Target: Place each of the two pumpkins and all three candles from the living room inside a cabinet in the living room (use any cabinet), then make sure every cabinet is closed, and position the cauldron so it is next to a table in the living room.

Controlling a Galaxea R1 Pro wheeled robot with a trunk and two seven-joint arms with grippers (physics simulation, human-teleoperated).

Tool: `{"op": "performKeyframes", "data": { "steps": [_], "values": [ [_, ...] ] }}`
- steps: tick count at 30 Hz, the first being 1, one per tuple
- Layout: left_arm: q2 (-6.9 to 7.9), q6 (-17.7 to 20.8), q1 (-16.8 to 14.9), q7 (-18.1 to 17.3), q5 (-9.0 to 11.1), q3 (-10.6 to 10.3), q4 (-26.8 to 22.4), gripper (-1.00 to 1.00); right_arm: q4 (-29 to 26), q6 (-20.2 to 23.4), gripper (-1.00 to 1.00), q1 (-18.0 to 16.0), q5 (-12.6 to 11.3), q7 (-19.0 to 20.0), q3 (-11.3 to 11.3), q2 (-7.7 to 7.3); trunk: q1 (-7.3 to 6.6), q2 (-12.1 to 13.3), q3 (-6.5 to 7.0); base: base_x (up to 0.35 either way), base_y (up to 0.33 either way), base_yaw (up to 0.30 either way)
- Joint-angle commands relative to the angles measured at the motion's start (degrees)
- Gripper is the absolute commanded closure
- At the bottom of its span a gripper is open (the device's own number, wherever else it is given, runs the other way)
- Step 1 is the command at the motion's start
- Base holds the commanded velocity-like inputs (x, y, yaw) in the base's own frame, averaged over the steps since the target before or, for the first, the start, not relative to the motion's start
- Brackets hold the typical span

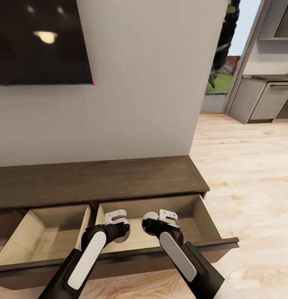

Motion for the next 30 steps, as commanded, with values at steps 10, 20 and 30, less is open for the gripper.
{"op": "performKeyframes", "data": {
  "steps": [10, 20, 30],
  "values": [
    [0.0, 0.1, 0.0, 0.6, 0.6, 0.0, -0.1, 1.0, 0.1, 0.2, 1.0, -0.1, -0.4, -0.5, 0.1, 0.0, 0.0, 0.0, -0.05, 0.081, 0.0, 0.0],
    [0.02, 0.1, 0.0, 0.6, 0.6, -0.1, -0.1, 1.0, 2.9, 0.4, 1.0, -0.1, -0.7, -0.8, 0.0, 0.0, 0.22, -0.4, -0.23, 0.03, 0.0, 0.0],
    [-0.08, 0.6, -0.2, 0.7, 0.9, 0.1, 0.6, 1.0, 3.5, 0.4, 1.0, -0.1, -0.7, -0.8, 0.0, 0.0, 2.41, -4.4, -2.03, 0.0, 0.0, 0.0]
  ]
}}
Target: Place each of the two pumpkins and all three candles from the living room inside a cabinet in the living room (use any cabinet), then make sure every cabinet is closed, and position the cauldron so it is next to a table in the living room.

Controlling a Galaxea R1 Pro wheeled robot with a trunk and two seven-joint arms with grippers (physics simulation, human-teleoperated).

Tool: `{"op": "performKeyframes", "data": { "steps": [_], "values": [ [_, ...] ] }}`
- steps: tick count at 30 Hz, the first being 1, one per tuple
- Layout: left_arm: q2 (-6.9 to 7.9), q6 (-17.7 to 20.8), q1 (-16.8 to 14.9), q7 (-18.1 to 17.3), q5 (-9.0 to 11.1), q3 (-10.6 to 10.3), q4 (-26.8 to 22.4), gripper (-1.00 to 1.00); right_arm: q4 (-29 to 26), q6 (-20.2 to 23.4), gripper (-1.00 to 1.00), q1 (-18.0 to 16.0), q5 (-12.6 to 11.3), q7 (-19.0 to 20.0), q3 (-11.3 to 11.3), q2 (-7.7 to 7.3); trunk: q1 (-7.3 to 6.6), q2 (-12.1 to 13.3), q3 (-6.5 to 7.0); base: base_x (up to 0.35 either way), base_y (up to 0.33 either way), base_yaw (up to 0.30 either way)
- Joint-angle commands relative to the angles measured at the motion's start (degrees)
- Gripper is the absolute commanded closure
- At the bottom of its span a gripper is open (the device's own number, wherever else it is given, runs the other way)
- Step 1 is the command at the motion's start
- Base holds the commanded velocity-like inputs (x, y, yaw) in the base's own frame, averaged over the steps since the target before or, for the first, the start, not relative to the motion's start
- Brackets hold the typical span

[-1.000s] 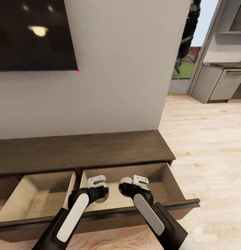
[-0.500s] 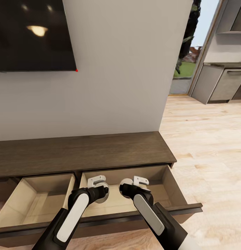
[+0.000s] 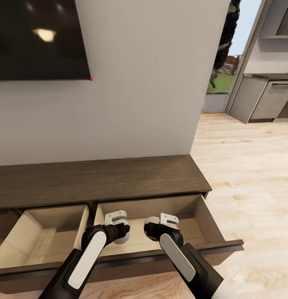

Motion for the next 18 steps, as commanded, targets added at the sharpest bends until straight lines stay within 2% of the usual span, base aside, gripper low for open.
{"op": "performKeyframes", "data": {
  "steps": [1, 7, 10, 15, 18],
  "values": [
    [-0.01, 0.1, -0.1, 0.6, 0.5, 0.0, 0.0, 1.0, -0.1, 0.0, 1.0, -0.1, -0.3, -0.5, 0.1, -0.01, 0.21, -0.4, -0.23, 0.0, 0.0, 0.0],
    [-0.16, 0.2, -0.1, 0.6, 0.6, 0.0, 0.0, 1.0, -0.2, 0.0, 1.0, 0.0, -0.3, -0.5, 0.1, 0.02, 1.53, -2.8, -1.31, 0.0, 0.0, 0.0],
    [-0.2, 0.2, -0.1, 0.6, 0.6, 0.0, 0.0, 1.0, -0.2, -0.1, 1.0, -0.1, -0.3, -0.5, 0.1, 0.0, 1.53, -2.8, -1.31, 0.0, 0.0, 0.0],
    [-0.21, 0.1, -0.1, 0.6, 0.5, 0.0, 0.0, 1.0, -0.2, -0.2, 1.0, 0.0, -0.2, -0.5, 0.1, 0.0, 2.63, -4.9, -2.21, 0.0, 0.0, 0.0],
    [-0.17, 0.1, -0.1, 0.6, 0.5, 0.0, 0.0, 1.0, -0.2, -0.3, 1.0, -0.1, -0.2, -0.5, 0.1, -0.01, 2.63, -4.9, -2.21, 0.0, 0.0, 0.0]
  ]
}}
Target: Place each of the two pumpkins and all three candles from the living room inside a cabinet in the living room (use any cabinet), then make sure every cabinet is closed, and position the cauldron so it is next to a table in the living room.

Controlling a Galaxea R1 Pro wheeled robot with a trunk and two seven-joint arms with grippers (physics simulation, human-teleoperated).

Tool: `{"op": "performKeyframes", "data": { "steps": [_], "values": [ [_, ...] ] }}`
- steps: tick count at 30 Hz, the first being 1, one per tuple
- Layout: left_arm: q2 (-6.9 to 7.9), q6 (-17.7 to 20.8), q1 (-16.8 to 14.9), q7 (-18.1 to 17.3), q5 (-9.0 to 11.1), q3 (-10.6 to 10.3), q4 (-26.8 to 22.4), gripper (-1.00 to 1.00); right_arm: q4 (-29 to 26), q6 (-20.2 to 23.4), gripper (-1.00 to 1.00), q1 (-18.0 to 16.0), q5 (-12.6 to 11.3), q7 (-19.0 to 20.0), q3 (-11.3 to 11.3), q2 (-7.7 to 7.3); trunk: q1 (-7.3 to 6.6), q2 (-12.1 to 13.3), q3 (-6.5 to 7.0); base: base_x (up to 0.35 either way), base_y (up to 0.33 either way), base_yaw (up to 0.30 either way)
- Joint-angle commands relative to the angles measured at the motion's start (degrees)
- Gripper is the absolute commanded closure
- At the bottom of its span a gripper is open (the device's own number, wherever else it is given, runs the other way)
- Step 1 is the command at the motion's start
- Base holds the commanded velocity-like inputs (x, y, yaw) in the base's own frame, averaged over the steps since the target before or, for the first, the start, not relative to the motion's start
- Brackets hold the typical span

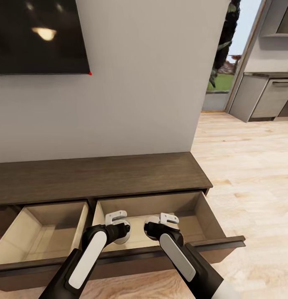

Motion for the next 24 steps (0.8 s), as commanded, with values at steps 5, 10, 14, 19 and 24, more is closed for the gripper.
{"op": "performKeyframes", "data": {
  "steps": [5, 10, 14, 19, 24],
  "values": [
    [0.04, 0.1, 0.0, 0.6, 0.5, 0.0, -0.1, 1.0, -0.1, 0.0, 1.0, 0.0, -0.3, -0.5, 0.1, -0.01, -0.01, 0.0, -0.05, 0.0, 0.0, 0.0],
    [0.04, 0.1, 0.0, 0.6, 0.5, 0.0, -0.1, 1.0, -0.1, 0.0, 1.0, 0.0, -0.3, -0.5, 0.1, -0.01, -0.01, 0.0, -0.05, 0.124, 0.0, 0.0],
    [0.05, 0.0, 0.0, 0.6, 0.5, 0.0, -0.1, 1.0, -0.1, -0.1, 1.0, -0.1, -0.3, -0.5, 0.1, -0.01, -0.01, 0.0, -0.05, 0.051, 0.0, 0.0],
    [0.05, 0.0, 0.0, 0.6, 0.3, 0.0, -0.1, 1.0, -0.1, -0.1, 1.0, -0.1, -0.3, -0.5, 0.1, 0.01, 0.43, -0.8, -0.41, 0.007, 0.0, 0.0],
    [0.05, 0.1, 0.0, 0.6, 0.2, 0.0, -0.1, 1.0, -0.1, -0.1, 1.0, 0.0, -0.3, -0.5, 0.1, -0.01, 0.87, -1.6, -0.77, 0.0, 0.0, 0.0]
  ]
}}
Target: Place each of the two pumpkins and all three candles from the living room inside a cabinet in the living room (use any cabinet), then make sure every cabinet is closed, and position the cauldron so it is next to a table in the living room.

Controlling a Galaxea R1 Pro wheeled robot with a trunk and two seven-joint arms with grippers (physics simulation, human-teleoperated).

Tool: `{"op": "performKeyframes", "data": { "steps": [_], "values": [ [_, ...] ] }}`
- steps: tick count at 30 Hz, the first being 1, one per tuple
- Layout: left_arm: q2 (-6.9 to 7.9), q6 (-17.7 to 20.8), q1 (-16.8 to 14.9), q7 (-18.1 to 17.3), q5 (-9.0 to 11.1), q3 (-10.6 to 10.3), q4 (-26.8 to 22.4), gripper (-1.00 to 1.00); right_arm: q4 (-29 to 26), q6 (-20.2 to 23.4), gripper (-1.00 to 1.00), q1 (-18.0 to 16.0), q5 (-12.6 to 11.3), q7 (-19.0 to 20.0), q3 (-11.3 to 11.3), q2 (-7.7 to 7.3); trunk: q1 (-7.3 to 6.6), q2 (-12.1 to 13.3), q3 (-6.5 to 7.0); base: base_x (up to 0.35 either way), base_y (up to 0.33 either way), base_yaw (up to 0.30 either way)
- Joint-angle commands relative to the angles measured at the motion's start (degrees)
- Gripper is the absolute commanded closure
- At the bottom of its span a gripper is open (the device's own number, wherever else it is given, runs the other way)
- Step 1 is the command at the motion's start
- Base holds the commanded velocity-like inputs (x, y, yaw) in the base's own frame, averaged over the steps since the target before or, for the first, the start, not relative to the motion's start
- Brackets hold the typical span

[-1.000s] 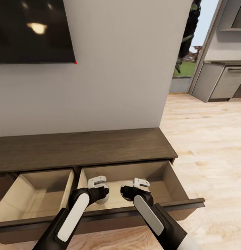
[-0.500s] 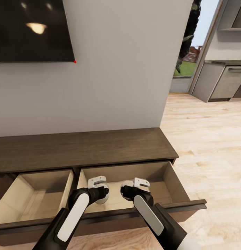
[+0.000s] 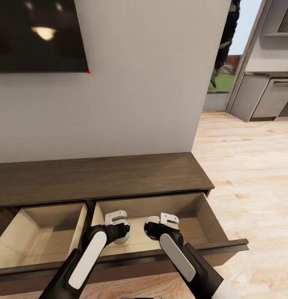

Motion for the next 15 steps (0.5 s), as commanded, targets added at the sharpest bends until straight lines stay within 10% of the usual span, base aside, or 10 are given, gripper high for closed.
{"op": "performKeyframes", "data": {
  "steps": [1, 10, 11, 15],
  "values": [
    [0.0, 0.0, 0.0, 0.6, 0.5, 0.0, -0.1, 1.0, -0.1, 0.1, 1.0, -0.1, -0.3, -0.5, 0.1, -0.01, 0.21, -0.4, -0.23, 0.0, 0.0, 0.0],
    [0.0, 0.1, 0.0, 0.6, 0.6, 0.0, -0.1, 1.0, -0.1, 0.2, 1.0, -0.1, -0.3, -0.5, 0.1, 0.01, 0.21, -0.4, -0.23, 0.0, 0.0, 0.0],
    [0.0, 0.1, 0.0, 0.6, 0.6, 0.0, -0.1, 1.0, -0.1, 0.2, -1.0, -0.1, -0.3, -0.5, 0.1, 0.0, 0.21, -0.4, -0.23, 0.0, 0.0, 0.0],
    [0.0, 0.1, 0.0, 0.5, 0.7, 0.0, -0.1, 1.0, -0.1, 0.3, -1.0, -0.1, -0.3, -0.5, 0.1, 0.0, 0.21, -0.4, -0.23, 0.0, 0.0, 0.0]
  ]
}}
